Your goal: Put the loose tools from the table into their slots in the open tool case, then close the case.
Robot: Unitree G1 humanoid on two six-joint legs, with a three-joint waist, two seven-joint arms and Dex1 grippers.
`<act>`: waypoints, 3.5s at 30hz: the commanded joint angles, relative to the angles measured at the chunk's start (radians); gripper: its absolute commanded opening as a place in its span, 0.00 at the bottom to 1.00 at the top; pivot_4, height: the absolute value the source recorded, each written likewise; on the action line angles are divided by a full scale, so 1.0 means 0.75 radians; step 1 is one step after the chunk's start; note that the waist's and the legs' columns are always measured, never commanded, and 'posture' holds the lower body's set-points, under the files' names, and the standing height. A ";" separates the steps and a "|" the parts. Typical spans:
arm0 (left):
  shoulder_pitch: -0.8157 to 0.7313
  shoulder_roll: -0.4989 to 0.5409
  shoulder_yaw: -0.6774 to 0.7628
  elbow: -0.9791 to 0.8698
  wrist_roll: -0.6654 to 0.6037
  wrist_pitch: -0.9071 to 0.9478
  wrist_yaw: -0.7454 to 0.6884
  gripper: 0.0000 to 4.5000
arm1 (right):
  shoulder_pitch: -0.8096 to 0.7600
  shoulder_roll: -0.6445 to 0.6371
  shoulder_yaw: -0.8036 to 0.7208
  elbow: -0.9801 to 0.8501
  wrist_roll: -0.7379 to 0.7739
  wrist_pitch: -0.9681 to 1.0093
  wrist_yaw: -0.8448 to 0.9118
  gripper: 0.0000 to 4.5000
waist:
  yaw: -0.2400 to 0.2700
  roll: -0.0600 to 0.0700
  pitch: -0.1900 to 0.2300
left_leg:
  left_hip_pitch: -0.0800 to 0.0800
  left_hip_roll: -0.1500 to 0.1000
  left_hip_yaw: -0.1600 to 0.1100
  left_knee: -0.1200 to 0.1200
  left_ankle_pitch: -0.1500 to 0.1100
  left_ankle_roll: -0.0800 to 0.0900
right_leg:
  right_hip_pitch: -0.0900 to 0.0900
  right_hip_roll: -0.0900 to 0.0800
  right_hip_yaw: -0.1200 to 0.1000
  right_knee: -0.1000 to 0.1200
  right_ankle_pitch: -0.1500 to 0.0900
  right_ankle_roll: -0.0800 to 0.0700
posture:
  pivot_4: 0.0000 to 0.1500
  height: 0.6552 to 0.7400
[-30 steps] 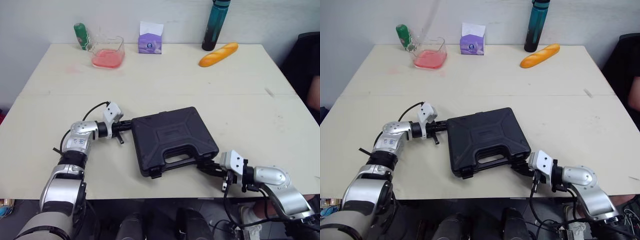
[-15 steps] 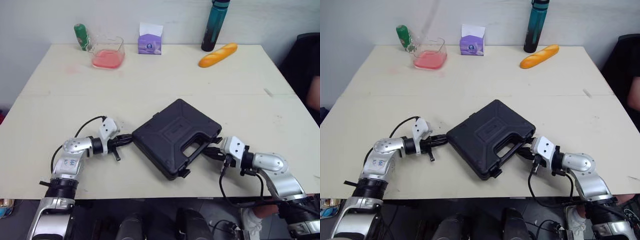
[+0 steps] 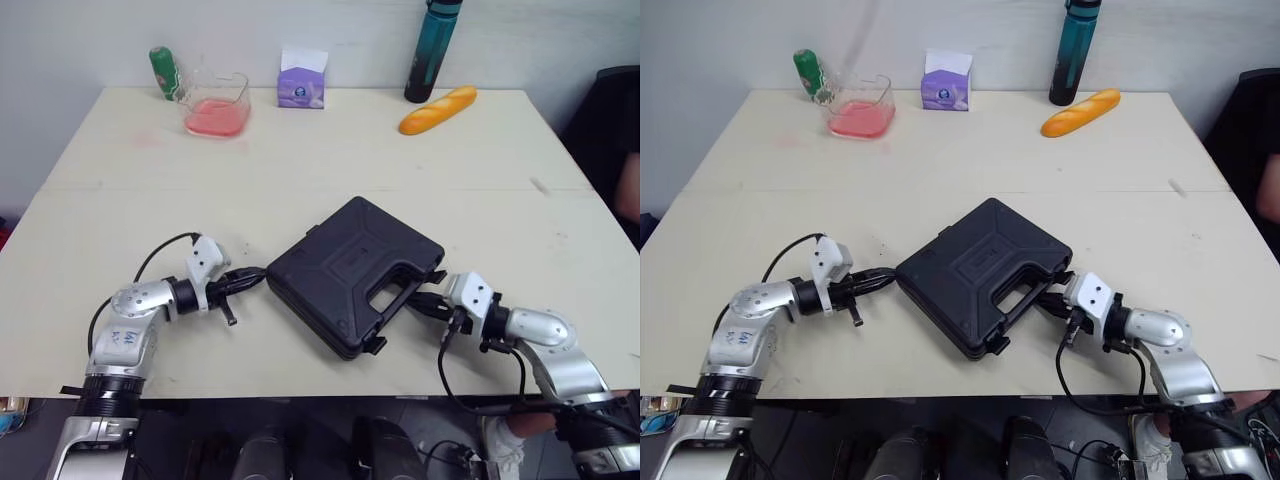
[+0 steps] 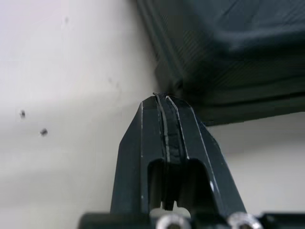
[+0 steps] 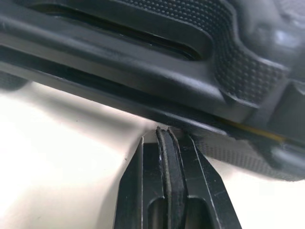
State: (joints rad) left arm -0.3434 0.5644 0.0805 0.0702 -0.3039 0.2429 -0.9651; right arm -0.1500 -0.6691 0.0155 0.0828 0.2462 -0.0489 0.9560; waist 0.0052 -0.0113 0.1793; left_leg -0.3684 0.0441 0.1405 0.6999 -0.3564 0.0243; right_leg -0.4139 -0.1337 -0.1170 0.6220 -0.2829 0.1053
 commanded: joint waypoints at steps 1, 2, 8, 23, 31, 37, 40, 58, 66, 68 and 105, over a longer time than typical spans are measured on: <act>-0.055 0.017 0.006 -0.205 -0.156 0.071 -0.087 0.01 | 0.104 -0.032 -0.111 -0.114 0.084 0.081 -0.013 0.00 | 0.007 0.000 0.000 | 0.000 0.000 0.000 0.000 0.000 0.001 | 0.000 0.000 0.000 -0.001 0.000 0.000 | 1.00 1.00; -0.065 0.019 0.000 -0.235 -0.175 0.097 -0.092 0.01 | 0.123 -0.032 -0.127 -0.142 0.100 0.099 -0.018 0.00 | 0.010 0.000 0.000 | 0.000 -0.001 0.000 0.000 -0.001 0.001 | 0.000 -0.001 0.000 -0.001 0.000 0.000 | 1.00 1.00; -0.361 -0.084 -0.268 -0.382 -0.157 0.414 -0.005 0.01 | 0.379 0.007 -0.299 -0.375 0.176 0.169 -0.131 0.00 | 0.028 0.001 0.000 | 0.000 -0.005 -0.002 0.001 0.000 0.002 | 0.002 0.001 0.003 -0.001 0.001 0.002 | 1.00 1.00; -0.802 -0.465 -0.506 0.269 0.100 0.169 0.053 0.01 | 0.499 0.129 -0.413 -0.403 0.200 0.103 -0.235 0.00 | 0.018 0.003 0.000 | 0.001 -0.010 0.000 -0.002 0.001 0.000 | 0.000 0.005 0.006 -0.002 0.001 0.002 | 1.00 1.00; -0.922 -0.658 -0.538 0.631 0.241 0.044 0.131 0.01 | 0.482 0.179 -0.368 -0.365 0.156 0.059 -0.262 0.00 | 0.024 0.003 0.000 | -0.001 -0.013 0.000 -0.001 0.001 0.003 | 0.000 0.003 0.005 -0.007 0.001 0.003 | 1.00 1.00; -0.905 -0.708 -0.610 0.882 0.377 -0.063 0.155 0.01 | 0.458 0.211 -0.339 -0.353 0.105 0.056 -0.316 0.00 | 0.023 0.003 0.000 | 0.000 -0.013 -0.001 -0.001 0.001 0.003 | 0.000 0.002 0.005 -0.007 0.001 0.003 | 1.00 1.00; -0.867 -0.708 -0.650 0.945 0.429 -0.065 0.136 0.01 | 0.451 0.216 -0.337 -0.351 0.095 0.063 -0.338 0.00 | 0.023 0.003 -0.002 | 0.001 -0.012 -0.001 -0.001 0.001 0.004 | 0.001 0.001 0.005 -0.008 0.001 0.003 | 1.00 1.00; -0.790 -0.685 -0.682 0.988 0.502 0.048 0.145 0.01 | 0.276 0.203 -0.296 -0.276 0.051 0.124 -0.388 0.00 | 0.020 0.000 -0.039 | 0.022 0.004 -0.003 -0.003 -0.013 0.008 | 0.026 0.003 -0.004 -0.016 -0.002 -0.003 | 1.00 1.00; -0.784 -0.675 -0.687 0.987 0.508 0.053 0.142 0.01 | 0.173 0.231 -0.237 -0.251 0.068 0.120 -0.367 0.00 | 0.017 0.000 -0.040 | 0.023 0.004 -0.003 -0.003 -0.013 0.007 | 0.026 0.003 -0.004 -0.016 -0.002 -0.004 | 1.00 1.00; -0.782 -0.674 -0.689 0.988 0.511 0.052 0.145 0.01 | 0.167 0.233 -0.230 -0.256 0.073 0.129 -0.362 0.00 | 0.017 0.001 -0.040 | 0.023 0.004 -0.003 -0.003 -0.013 0.007 | 0.026 0.003 -0.004 -0.016 -0.002 -0.004 | 1.00 1.00; -0.728 -0.634 -0.740 0.924 0.589 0.104 0.125 0.01 | -0.011 0.179 -0.174 -0.198 0.047 0.222 -0.253 0.00 | -0.041 0.000 -0.042 | 0.024 0.010 -0.004 -0.004 -0.017 0.003 | 0.026 -0.001 0.000 -0.019 -0.003 -0.006 | 1.00 1.00</act>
State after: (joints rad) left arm -0.9915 0.0688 -0.3722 0.6478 0.0405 0.2295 -0.8491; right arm -0.1336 -0.5359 -0.1184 -0.0375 0.2619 0.1265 0.7611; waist -0.0254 -0.0114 0.1477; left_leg -0.3507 0.0517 0.1373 0.6964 -0.3689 0.0260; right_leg -0.3945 -0.1343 -0.1165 0.6077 -0.2854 0.1010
